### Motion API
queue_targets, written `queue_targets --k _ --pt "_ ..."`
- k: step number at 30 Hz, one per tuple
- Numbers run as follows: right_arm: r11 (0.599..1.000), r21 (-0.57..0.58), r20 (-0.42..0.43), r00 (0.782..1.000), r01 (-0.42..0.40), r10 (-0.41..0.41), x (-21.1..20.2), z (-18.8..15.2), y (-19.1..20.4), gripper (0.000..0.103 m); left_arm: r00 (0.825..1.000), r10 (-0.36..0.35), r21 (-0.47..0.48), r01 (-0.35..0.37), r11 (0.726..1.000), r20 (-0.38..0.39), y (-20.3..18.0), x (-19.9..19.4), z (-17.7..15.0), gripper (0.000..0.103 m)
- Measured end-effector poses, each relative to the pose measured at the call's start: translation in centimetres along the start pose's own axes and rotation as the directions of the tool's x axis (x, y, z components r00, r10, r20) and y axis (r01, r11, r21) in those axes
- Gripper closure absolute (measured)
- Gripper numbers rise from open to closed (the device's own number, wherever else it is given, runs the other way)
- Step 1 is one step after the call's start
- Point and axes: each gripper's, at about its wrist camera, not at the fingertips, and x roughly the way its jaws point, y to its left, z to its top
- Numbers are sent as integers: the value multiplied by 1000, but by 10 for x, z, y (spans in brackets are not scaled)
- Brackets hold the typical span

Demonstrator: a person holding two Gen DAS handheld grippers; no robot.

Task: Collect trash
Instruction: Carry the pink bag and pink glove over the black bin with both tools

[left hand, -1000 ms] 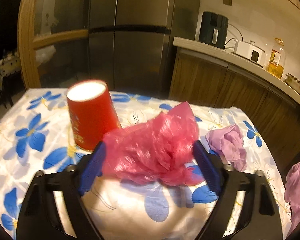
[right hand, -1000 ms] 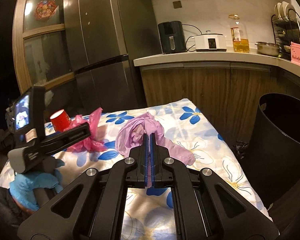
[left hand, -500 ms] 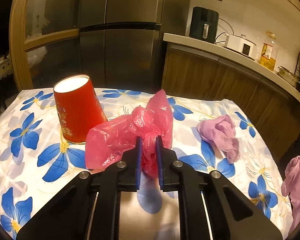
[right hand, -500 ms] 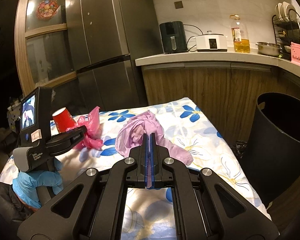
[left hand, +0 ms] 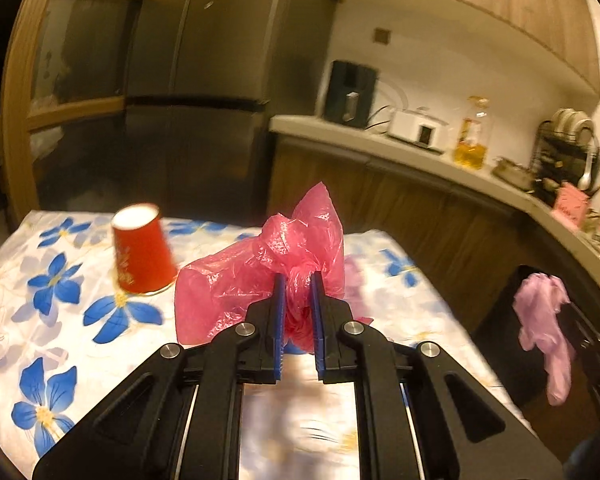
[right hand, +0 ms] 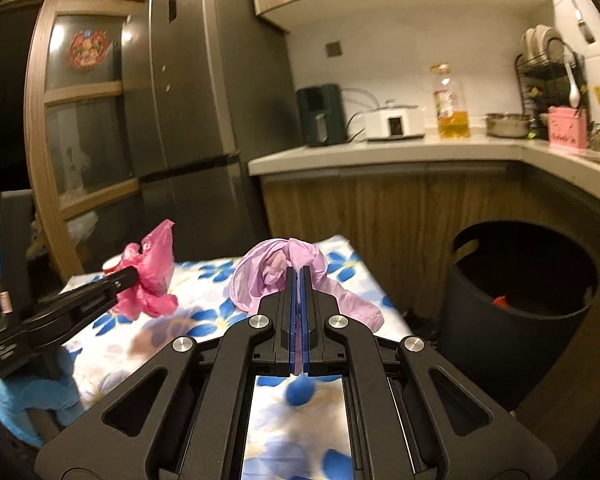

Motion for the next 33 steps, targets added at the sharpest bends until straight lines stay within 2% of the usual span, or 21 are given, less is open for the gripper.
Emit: queue_targets --k 4,9,16,21,25,28,33 --pt "998 26 59 997 50 -51 -26 10 -22 101 996 -74 38 72 997 43 -35 -23 9 92" --pt "992 61 115 986 112 -118 -53 21 -51 101 983 -169 81 163 983 74 -81 -45 18 92" --pt "971 84 190 953 223 -235 -85 32 -96 101 957 -278 144 265 954 86 -150 -58 22 91" --pt "954 83 240 924 287 -298 -98 36 -123 101 935 -348 179 331 927 72 -198 -51 18 91" --pt "945 82 259 909 315 -326 -96 34 -143 101 917 -398 198 383 902 39 -230 -34 11 91" --pt "945 81 256 909 318 -328 -89 32 -155 101 904 -427 210 416 885 8 -246 -15 4 91" --pt "947 80 243 915 311 -321 -76 27 -172 101 898 -439 221 437 872 -42 -261 10 -14 91"
